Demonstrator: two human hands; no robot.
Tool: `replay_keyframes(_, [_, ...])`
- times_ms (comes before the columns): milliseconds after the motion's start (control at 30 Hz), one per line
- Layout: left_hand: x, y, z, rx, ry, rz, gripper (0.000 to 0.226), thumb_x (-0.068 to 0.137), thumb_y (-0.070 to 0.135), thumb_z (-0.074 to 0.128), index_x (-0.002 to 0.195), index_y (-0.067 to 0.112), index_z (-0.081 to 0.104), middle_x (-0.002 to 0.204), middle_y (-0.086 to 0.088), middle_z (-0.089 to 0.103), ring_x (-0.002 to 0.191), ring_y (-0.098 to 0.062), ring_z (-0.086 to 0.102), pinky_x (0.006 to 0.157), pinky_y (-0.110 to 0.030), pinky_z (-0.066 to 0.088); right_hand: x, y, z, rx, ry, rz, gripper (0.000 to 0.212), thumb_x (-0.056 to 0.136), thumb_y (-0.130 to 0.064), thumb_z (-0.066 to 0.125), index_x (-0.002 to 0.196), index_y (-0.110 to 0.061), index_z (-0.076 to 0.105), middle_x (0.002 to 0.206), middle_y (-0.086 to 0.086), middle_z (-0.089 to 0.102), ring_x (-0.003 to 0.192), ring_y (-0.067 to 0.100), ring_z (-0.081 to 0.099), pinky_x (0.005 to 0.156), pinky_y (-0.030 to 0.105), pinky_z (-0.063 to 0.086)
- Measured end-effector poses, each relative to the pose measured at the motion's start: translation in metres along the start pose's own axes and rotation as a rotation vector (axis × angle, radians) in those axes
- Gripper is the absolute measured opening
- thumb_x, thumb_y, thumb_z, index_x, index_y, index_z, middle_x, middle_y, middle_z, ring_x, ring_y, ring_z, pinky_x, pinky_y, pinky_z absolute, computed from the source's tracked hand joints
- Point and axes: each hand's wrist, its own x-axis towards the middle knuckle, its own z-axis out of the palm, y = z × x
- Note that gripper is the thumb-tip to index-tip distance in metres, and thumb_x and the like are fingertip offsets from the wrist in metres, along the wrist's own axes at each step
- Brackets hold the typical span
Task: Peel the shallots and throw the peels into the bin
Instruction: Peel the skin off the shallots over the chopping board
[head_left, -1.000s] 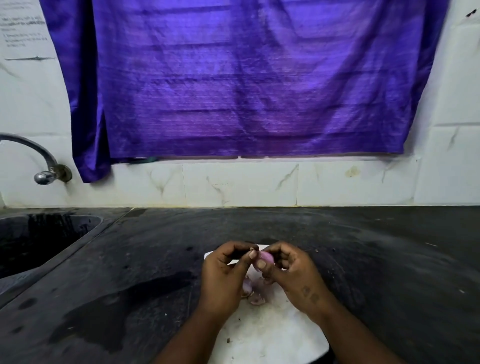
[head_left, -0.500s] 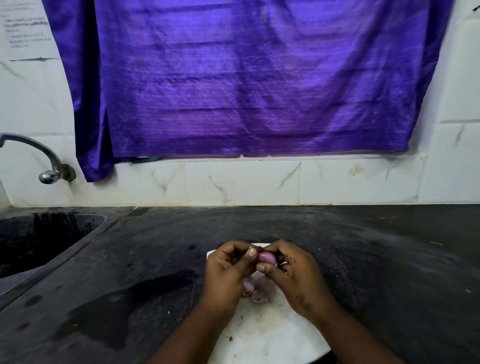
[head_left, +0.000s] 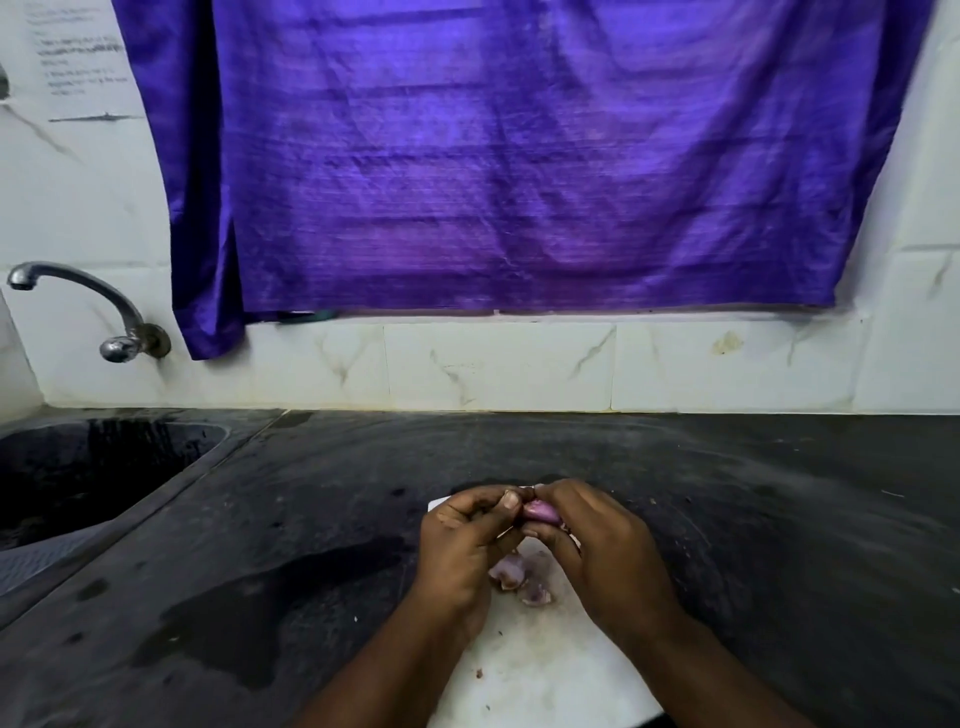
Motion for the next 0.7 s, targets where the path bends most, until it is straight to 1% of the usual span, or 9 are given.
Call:
replay_keyframes(67, [0.001, 0.001, 0.0, -0.035, 0.029, -0.055, 0.019, 0.092, -0.003, 0.063, 0.082, 0.001, 0.079, 0.08, -0.019, 0.077, 0.069, -0.025, 0.074, 0.06, -0.029, 0.062, -0.001, -0.005, -0.002, -0.03, 0.01, -0.067, 0.014, 0.093, -0.021, 0.071, 0.107, -0.019, 0.071, 0.103, -0.006, 0.071, 0.093, 0.01, 0.067, 0.079, 0.027, 0.057])
replay_keyframes(133, [0.003, 0.002, -0.002, -0.094, 0.111, -0.142, 0.02, 0.096, 0.005, 0.063, 0.078, 0.001, 0.072, 0.062, -0.016, 0.07, 0.049, -0.022, 0.066, 0.043, -0.027, 0.054, -0.004, -0.015, 0.0, -0.06, -0.091, -0.227, 0.012, 0.098, -0.023, 0.062, 0.107, -0.021, 0.068, 0.11, -0.007, 0.07, 0.094, 0.013, 0.065, 0.078, 0.027, 0.056])
replay_keyframes(200, [0.006, 0.001, -0.004, -0.095, 0.173, -0.139, 0.019, 0.093, 0.014, 0.067, 0.078, 0.002, 0.068, 0.056, -0.014, 0.063, 0.042, -0.021, 0.059, 0.043, -0.024, 0.05, -0.007, -0.019, 0.005, -0.061, -0.165, -0.303, 0.012, 0.099, -0.022, 0.061, 0.11, -0.024, 0.066, 0.114, -0.008, 0.068, 0.095, 0.014, 0.064, 0.079, 0.027, 0.054])
replay_keyframes(300, [0.007, -0.001, -0.005, -0.021, 0.135, 0.005, 0.016, 0.092, 0.012, 0.068, 0.083, -0.001, 0.072, 0.075, -0.022, 0.07, 0.067, -0.028, 0.068, 0.067, -0.036, 0.058, -0.001, -0.004, 0.004, 0.049, -0.048, -0.076, 0.026, 0.086, -0.013, 0.077, 0.109, -0.02, 0.069, 0.106, -0.006, 0.07, 0.095, 0.013, 0.067, 0.082, 0.027, 0.054])
replay_keyframes(400, [0.009, -0.001, -0.005, 0.038, 0.077, 0.073, 0.02, 0.099, 0.013, 0.062, 0.088, 0.002, 0.074, 0.082, -0.025, 0.069, 0.081, -0.034, 0.069, 0.082, -0.049, 0.058, -0.002, 0.004, 0.001, 0.173, -0.079, 0.07, 0.031, 0.081, -0.012, 0.083, 0.107, -0.024, 0.069, 0.106, -0.015, 0.068, 0.097, -0.001, 0.065, 0.082, 0.02, 0.054])
replay_keyframes(500, [0.006, -0.002, -0.004, 0.138, 0.037, 0.127, 0.03, 0.104, 0.021, 0.055, 0.095, 0.001, 0.075, 0.078, -0.014, 0.069, 0.081, -0.028, 0.07, 0.08, -0.037, 0.061, -0.005, 0.006, 0.0, 0.304, -0.061, 0.209, 0.028, 0.08, -0.015, 0.085, 0.102, -0.026, 0.07, 0.102, -0.02, 0.067, 0.097, -0.002, 0.066, 0.078, 0.013, 0.053])
replay_keyframes(567, [0.004, -0.002, -0.003, 0.215, 0.018, 0.176, 0.031, 0.103, 0.023, 0.055, 0.095, 0.002, 0.076, 0.088, -0.011, 0.078, 0.087, -0.026, 0.075, 0.082, -0.032, 0.062, -0.003, 0.01, -0.001, 0.368, -0.042, 0.291, 0.026, 0.081, -0.017, 0.084, 0.101, -0.027, 0.07, 0.102, -0.019, 0.069, 0.098, 0.002, 0.067, 0.077, 0.017, 0.056])
replay_keyframes(633, [0.003, -0.003, -0.003, 0.318, -0.022, 0.239, 0.02, 0.1, 0.015, 0.062, 0.092, 0.006, 0.078, 0.093, -0.01, 0.079, 0.093, -0.03, 0.075, 0.085, -0.035, 0.061, -0.002, 0.013, -0.002, 0.424, -0.017, 0.339, 0.025, 0.082, -0.017, 0.083, 0.103, -0.026, 0.071, 0.107, -0.021, 0.069, 0.099, 0.002, 0.068, 0.077, 0.018, 0.057])
replay_keyframes(700, [0.002, -0.004, -0.003, 0.419, -0.047, 0.279, 0.015, 0.094, 0.0, 0.067, 0.091, 0.01, 0.078, 0.091, -0.004, 0.08, 0.091, -0.024, 0.075, 0.079, -0.029, 0.06, -0.003, 0.013, -0.001, 0.449, -0.004, 0.352, 0.026, 0.082, -0.015, 0.082, 0.104, -0.024, 0.072, 0.111, -0.023, 0.068, 0.101, 0.001, 0.068, 0.078, 0.018, 0.057])
